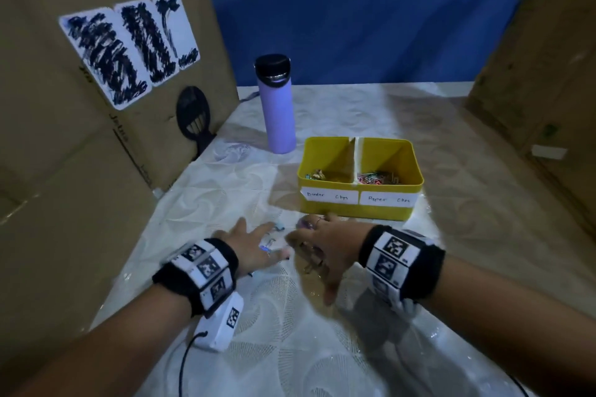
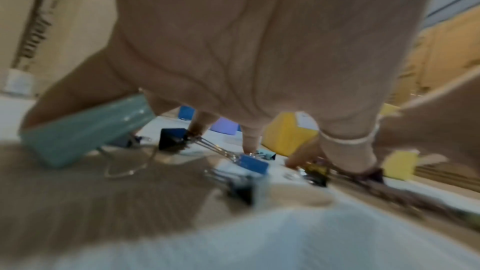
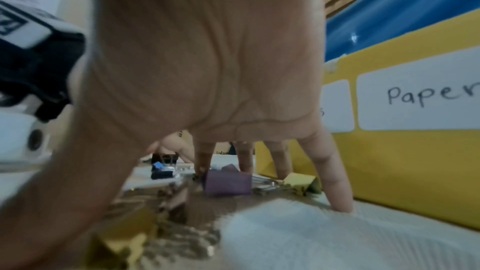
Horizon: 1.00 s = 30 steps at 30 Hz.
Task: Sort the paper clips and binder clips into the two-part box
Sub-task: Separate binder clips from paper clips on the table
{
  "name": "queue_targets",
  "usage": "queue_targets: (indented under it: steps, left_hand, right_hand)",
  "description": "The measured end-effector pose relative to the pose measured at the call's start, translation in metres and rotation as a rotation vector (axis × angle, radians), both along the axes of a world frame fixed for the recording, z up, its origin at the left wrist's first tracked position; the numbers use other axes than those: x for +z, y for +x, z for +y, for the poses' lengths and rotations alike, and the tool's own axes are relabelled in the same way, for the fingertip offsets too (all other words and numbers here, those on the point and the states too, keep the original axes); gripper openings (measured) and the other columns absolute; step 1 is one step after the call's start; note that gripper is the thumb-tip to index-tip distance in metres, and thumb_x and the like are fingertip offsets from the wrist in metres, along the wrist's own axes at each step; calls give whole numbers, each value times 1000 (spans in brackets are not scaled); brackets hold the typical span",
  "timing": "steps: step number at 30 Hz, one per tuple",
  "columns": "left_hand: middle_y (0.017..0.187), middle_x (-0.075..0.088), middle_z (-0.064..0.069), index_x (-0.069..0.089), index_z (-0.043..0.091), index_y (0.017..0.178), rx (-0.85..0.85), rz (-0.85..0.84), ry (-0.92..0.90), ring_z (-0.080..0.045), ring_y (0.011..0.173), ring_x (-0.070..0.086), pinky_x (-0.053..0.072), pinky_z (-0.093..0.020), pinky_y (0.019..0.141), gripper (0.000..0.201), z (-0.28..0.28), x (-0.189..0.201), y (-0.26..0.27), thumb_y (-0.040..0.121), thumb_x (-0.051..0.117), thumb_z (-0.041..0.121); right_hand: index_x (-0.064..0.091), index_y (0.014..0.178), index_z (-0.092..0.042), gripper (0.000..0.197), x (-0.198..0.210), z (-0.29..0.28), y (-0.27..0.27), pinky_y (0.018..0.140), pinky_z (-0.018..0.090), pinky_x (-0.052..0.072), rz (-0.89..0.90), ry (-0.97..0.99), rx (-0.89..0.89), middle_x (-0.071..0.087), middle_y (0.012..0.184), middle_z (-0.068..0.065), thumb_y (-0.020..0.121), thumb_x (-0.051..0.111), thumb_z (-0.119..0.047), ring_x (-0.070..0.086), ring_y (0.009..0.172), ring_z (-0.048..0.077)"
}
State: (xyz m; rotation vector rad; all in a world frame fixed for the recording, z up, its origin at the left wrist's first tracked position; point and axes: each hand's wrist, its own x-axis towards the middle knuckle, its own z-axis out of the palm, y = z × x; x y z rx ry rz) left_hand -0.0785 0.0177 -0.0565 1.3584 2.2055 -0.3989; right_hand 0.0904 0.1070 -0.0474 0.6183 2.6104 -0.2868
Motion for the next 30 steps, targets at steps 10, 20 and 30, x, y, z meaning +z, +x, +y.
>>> queue_targets:
  steps: [10, 20, 30]
  left_hand:
    - [133, 35, -13, 37, 20, 130, -122, 131, 211, -35, 119, 37, 37, -41, 95, 39, -39, -9, 48, 93, 48, 14]
    - [125, 44, -17, 41, 8, 121, -149, 10, 137, -35, 113, 50, 43, -41, 96, 29, -23, 2, 36, 92, 41, 6]
    - [120, 53, -17, 44, 0, 119, -235, -13, 82, -25, 95, 52, 43, -34, 83, 30, -11, 9, 26, 95, 47, 17]
  right_hand:
    - [34, 131, -24, 47, -14, -16, 39, 90, 37, 44, 201, 95, -18, 42, 127, 10, 89, 51, -14, 45, 112, 31]
    - [48, 115, -16, 45, -3, -21, 34, 65, 29, 42, 163, 5, -73, 47, 108, 11, 76, 68, -26, 47, 80, 22]
    - [58, 99, -13, 23, -3, -7, 31, 52, 21, 34, 223, 10, -48, 38, 66, -9, 78, 67, -18, 48, 76, 19]
